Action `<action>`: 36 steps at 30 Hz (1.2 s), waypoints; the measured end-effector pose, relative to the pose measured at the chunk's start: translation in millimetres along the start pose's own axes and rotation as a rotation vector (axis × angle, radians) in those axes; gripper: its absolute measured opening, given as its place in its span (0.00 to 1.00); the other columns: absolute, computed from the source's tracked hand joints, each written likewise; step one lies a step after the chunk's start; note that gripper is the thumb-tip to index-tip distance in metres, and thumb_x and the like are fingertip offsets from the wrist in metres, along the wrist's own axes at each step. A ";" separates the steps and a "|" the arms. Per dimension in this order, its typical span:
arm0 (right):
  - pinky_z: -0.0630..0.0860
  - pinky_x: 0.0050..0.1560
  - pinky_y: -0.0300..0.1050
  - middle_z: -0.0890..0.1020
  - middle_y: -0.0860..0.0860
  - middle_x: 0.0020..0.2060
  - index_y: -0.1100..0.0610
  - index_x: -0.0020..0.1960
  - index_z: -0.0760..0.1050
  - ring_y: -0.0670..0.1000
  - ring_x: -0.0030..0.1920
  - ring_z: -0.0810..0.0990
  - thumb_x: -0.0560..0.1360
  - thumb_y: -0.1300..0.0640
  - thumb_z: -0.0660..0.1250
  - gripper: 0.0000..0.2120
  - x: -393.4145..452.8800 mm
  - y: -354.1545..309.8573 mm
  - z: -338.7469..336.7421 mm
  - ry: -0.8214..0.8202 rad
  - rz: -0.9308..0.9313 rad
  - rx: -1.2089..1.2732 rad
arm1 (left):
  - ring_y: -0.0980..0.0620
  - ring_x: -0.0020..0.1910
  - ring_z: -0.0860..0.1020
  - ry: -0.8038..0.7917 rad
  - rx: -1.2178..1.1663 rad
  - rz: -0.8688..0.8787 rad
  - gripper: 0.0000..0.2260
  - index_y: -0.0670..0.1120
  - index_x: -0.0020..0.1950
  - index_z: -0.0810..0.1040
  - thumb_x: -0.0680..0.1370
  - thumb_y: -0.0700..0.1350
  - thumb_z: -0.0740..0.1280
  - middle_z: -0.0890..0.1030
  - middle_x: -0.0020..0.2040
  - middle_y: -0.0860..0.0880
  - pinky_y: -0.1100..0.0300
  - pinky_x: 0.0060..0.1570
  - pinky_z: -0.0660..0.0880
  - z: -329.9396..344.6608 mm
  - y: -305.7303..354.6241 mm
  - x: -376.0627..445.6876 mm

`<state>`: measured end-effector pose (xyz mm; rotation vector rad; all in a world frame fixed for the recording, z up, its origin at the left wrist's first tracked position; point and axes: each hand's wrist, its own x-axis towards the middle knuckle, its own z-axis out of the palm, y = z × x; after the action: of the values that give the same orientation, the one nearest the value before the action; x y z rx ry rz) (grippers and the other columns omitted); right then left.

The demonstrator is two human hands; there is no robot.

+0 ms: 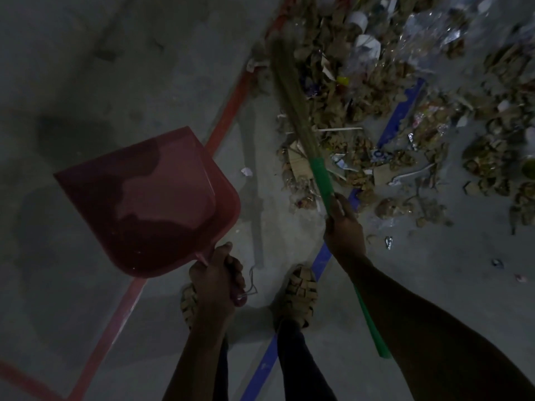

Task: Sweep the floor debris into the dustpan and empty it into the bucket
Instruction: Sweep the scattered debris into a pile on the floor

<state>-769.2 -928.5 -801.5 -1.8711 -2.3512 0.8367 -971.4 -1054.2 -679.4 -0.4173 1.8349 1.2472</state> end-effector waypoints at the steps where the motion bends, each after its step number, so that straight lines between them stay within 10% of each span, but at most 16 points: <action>1: 0.79 0.35 0.46 0.65 0.58 0.75 0.59 0.77 0.63 0.57 0.46 0.81 0.79 0.62 0.63 0.27 -6.2 -1.8 4.8 -0.022 -0.029 -0.008 | 0.52 0.15 0.67 0.003 -0.002 0.000 0.17 0.43 0.30 0.69 0.77 0.39 0.70 0.73 0.23 0.46 0.66 0.19 0.64 -2.4 0.0 -0.1; 12: 0.78 0.44 0.43 0.62 0.52 0.74 0.53 0.78 0.58 0.53 0.48 0.80 0.76 0.62 0.65 0.33 -48.9 13.2 32.1 -0.470 -0.109 -0.183 | 0.50 0.17 0.67 -0.003 0.027 0.000 0.18 0.46 0.28 0.71 0.77 0.42 0.70 0.74 0.26 0.46 0.65 0.22 0.60 -17.0 -0.7 3.7; 26: 0.78 0.30 0.57 0.63 0.63 0.74 0.61 0.77 0.63 0.69 0.39 0.80 0.73 0.69 0.64 0.33 8.4 40.4 -27.1 0.042 0.029 -0.203 | 0.51 0.18 0.68 -0.005 0.054 0.005 0.15 0.44 0.32 0.70 0.76 0.41 0.70 0.74 0.26 0.45 0.65 0.21 0.63 15.7 1.0 -6.9; 36: 0.79 0.29 0.50 0.61 0.57 0.76 0.55 0.78 0.59 0.57 0.35 0.80 0.75 0.68 0.64 0.34 52.3 5.6 -21.0 -0.129 -0.222 -0.218 | 0.51 0.16 0.67 -0.041 -0.014 0.018 0.17 0.44 0.29 0.69 0.77 0.40 0.69 0.73 0.24 0.46 0.65 0.22 0.62 62.2 34.7 7.6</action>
<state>-771.7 -871.9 -801.8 -1.6220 -2.7657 0.7256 -970.4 -982.8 -673.4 -0.3812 1.7997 1.2729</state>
